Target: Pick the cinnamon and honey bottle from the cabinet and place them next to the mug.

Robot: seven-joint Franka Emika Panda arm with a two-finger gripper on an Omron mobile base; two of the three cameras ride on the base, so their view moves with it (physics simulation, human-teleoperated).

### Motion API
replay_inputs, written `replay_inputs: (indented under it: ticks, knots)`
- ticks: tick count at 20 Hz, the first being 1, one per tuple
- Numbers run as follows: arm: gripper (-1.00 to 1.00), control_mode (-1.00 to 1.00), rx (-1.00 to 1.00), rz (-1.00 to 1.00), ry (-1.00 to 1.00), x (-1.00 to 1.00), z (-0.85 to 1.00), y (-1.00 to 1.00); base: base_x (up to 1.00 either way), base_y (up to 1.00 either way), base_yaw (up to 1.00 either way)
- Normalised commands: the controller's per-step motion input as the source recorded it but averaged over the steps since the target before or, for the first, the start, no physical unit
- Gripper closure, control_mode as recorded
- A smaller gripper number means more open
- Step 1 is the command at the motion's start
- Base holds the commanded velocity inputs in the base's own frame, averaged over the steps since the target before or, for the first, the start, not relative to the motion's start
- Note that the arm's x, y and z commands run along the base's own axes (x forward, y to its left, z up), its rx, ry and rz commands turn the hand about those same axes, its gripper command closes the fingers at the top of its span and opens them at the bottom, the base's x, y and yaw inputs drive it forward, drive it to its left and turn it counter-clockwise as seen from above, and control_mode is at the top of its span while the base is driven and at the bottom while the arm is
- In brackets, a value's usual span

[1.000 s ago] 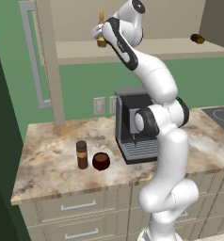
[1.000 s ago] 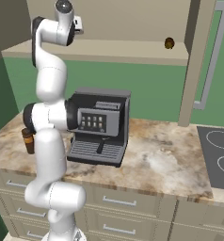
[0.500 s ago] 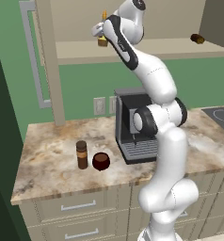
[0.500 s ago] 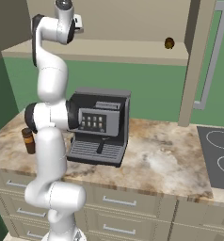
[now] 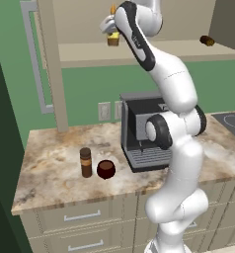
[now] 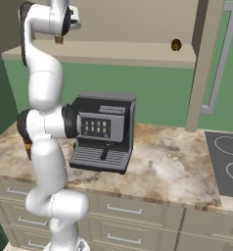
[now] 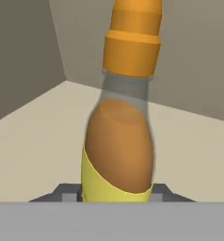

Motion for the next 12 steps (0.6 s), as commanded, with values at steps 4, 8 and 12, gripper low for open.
replay_inputs:
  ticks: [4, 8, 12]
  knots:
    - [1.00, -1.00, 0.00, 0.00, -0.05, -1.00, -0.30, 0.00, 0.00, 0.00, 0.00]
    - [1.00, -1.00, 0.00, 0.00, -0.11, -1.00, -0.42, 0.00, 0.00, 0.00, 0.00]
    - [1.00, -1.00, 0.00, 0.00, -0.15, -1.00, -0.23, 0.00, 0.00, 0.00, 0.00]
